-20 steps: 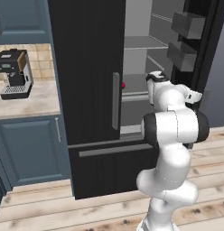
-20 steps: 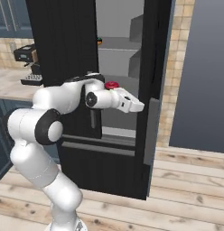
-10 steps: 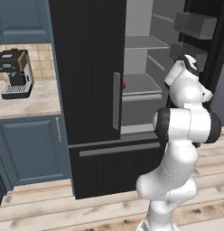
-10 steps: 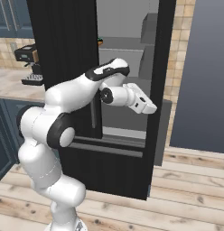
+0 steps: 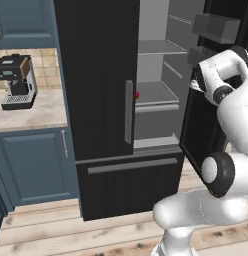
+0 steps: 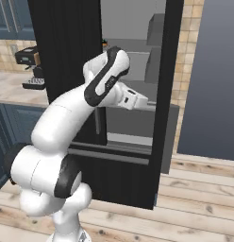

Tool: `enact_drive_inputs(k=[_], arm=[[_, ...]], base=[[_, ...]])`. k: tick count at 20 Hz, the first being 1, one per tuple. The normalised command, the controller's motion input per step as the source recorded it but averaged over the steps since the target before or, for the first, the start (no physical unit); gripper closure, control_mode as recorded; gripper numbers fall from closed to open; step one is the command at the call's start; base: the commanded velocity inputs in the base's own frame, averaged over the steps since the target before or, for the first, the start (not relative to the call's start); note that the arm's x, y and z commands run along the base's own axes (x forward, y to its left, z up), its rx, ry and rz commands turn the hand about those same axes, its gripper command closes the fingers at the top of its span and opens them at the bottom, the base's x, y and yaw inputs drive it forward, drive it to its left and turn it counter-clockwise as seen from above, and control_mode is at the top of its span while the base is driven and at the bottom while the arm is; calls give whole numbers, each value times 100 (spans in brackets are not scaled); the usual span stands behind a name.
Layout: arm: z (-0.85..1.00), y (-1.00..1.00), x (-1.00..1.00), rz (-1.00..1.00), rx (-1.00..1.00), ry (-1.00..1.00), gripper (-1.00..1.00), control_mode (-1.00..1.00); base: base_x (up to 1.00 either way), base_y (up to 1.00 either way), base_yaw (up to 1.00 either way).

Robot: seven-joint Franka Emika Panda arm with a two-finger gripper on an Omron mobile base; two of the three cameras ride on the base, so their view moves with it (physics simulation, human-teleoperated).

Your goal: Take the donuts from the fridge and place them on the empty tray on the dining counter.

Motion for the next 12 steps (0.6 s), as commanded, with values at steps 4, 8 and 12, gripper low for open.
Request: enact_drive_inputs(k=[4,8,12], arm=[[59,100,-100,47,-20,19,100,-100],[28,100,-100,30,-46,2,100,-100],[23,100,-57,9,-60,-1,100,-100]], base=[[0,0,0],[0,0,0],[0,0,0]])
